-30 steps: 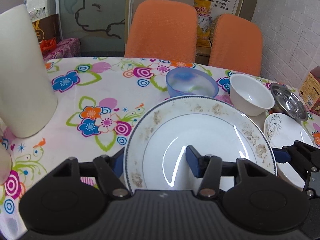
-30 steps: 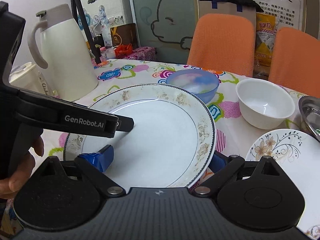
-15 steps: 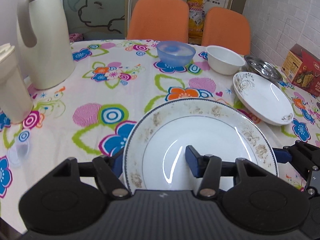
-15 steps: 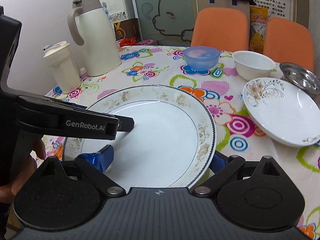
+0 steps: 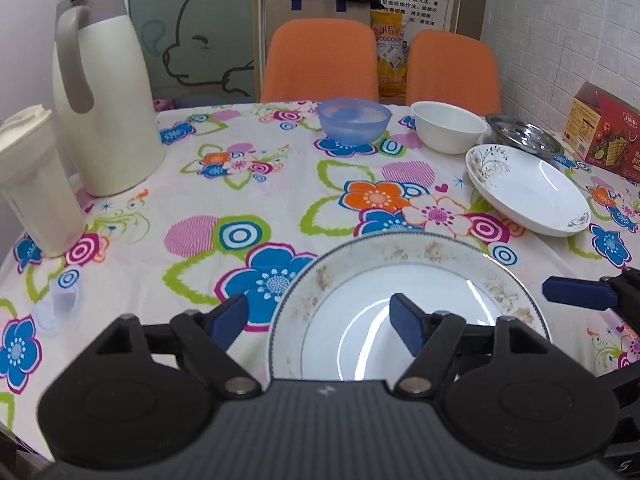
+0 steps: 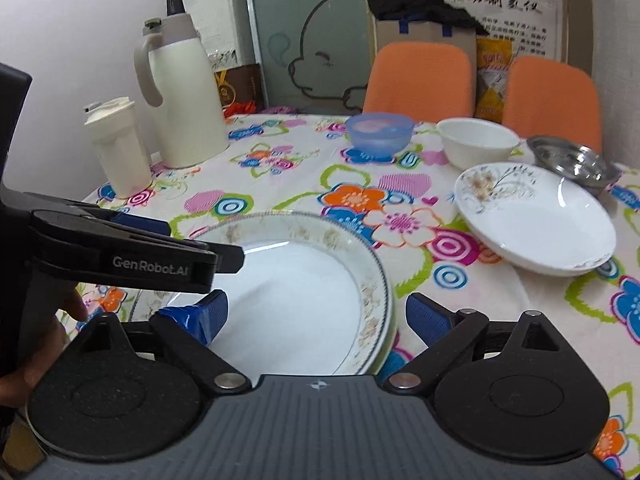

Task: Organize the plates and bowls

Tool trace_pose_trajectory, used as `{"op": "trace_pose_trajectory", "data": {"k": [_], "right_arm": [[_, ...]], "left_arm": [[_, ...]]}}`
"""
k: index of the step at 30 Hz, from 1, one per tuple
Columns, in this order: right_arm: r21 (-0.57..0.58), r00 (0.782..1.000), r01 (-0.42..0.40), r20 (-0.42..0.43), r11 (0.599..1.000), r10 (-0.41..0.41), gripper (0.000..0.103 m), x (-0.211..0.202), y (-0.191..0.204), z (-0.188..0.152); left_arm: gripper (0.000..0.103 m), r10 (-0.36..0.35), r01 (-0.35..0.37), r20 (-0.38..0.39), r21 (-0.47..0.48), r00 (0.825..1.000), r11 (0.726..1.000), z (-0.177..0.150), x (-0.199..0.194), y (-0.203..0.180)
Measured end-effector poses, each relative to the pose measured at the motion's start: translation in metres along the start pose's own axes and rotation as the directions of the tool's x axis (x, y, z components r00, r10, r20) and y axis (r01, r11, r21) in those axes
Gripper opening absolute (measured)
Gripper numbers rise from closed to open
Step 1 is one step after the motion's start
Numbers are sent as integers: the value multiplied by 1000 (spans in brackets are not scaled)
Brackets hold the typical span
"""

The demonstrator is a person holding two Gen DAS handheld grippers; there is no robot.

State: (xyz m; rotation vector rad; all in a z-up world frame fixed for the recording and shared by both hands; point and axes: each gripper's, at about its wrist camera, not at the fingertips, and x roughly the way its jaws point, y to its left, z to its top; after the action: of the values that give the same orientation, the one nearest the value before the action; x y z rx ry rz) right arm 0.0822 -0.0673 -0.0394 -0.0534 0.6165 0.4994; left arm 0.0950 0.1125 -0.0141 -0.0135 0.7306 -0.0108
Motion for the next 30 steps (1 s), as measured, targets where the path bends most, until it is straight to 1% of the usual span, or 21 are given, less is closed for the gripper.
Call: {"op": "trace_pose_trajectory", "data": {"k": [4, 8, 13, 21, 25, 29, 30], "right_arm": [[45, 1000, -20, 11, 999, 19, 84, -5, -13, 3], [120, 1000, -15, 6, 993, 14, 84, -6, -36, 0], [202, 1000, 24, 11, 979, -26, 84, -13, -68, -4], [271, 993, 104, 32, 957, -117, 84, -25, -125, -4], [283, 985, 143, 52, 949, -164, 84, -27, -158, 6], [262, 975, 176, 83, 949, -204, 84, -22, -187, 26], [258, 973, 187, 86, 948, -215, 84, -19, -193, 31]], "left_arm": [[74, 1, -1, 8, -9, 1000, 1000, 6, -2, 2], [76, -8, 8, -4, 7, 1000, 1000, 7, 1, -4], [76, -40, 41, -20, 32, 999, 999, 13, 9, -21], [77, -43, 46, -36, 98, 998, 994, 40, 34, -61], [77, -40, 44, -39, 129, 998, 991, 54, 46, -80], [78, -33, 40, -48, 149, 998, 988, 65, 57, -95], [80, -29, 36, -50, 153, 998, 988, 67, 60, -99]]}}
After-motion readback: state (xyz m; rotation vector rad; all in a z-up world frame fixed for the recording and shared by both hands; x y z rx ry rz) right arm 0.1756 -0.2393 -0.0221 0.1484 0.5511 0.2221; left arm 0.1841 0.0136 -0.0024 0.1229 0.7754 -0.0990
